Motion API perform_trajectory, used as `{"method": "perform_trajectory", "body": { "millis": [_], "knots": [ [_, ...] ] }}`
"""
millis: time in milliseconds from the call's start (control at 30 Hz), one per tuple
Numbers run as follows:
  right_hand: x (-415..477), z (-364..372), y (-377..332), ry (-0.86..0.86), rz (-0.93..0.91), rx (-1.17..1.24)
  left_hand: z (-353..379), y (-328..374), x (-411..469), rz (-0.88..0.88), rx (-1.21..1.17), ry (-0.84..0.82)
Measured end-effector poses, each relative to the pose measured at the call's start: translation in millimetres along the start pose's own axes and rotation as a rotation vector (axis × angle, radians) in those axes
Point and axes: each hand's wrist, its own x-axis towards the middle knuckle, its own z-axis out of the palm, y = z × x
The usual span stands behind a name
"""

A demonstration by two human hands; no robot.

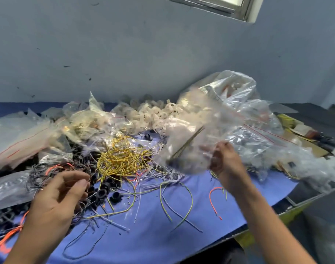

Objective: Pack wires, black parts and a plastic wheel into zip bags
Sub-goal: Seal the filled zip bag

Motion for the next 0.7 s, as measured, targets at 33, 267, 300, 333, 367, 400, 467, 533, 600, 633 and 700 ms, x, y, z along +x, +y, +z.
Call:
{"method": "perform_trajectory", "body": {
  "millis": [33, 267, 300, 333, 367, 400, 467, 533, 600, 633, 700],
  "knots": [
    [19.1, -6.8, -13.7, 0.070, 0.005, 0.050, -1.8, -2.4, 1.3, -0.008, 0.002, 0.006],
    [116.5, -58.6, -31.9, 0.486, 0.081, 0.045, -10.1, -12.2, 1.8, -0.015, 0.007, 0.021],
    [117.6, -58.5, -20.1, 0.483, 0.115, 0.016, -11.9, -15.2, 1.4, -0.030, 0.009, 0.022],
    [114.9, -55.3, -6.1, 0.459, 0.129, -0.052, -13.3, -17.5, 1.3, -0.047, 0.013, 0.026],
    [107.9, -49.1, 7.3, 0.435, 0.139, -0.112, -14.7, -18.8, 1.0, -0.066, 0.015, 0.034],
    [99.5, -41.1, 20.4, 0.417, 0.131, -0.185, -16.3, -19.5, 0.4, -0.078, 0.021, 0.042],
    [78.0, -25.6, 48.9, 0.366, 0.105, -0.258, -20.6, -22.4, -0.6, -0.099, 0.039, 0.044],
    [52.9, -12.7, 78.6, 0.297, 0.069, -0.350, -21.9, -26.1, -0.4, -0.103, 0.040, 0.045],
    [27.4, -3.7, 109.1, 0.201, 0.011, -0.559, -18.9, -32.7, 0.7, -0.101, 0.008, 0.066],
    [15.4, 0.6, 123.5, 0.150, -0.034, -0.665, -17.5, -36.2, 1.8, -0.092, 0.014, 0.077],
    [-5.3, 9.4, 144.8, 0.070, -0.147, -0.874, -17.3, -40.7, 6.0, -0.090, 0.071, 0.087]
  ]
}}
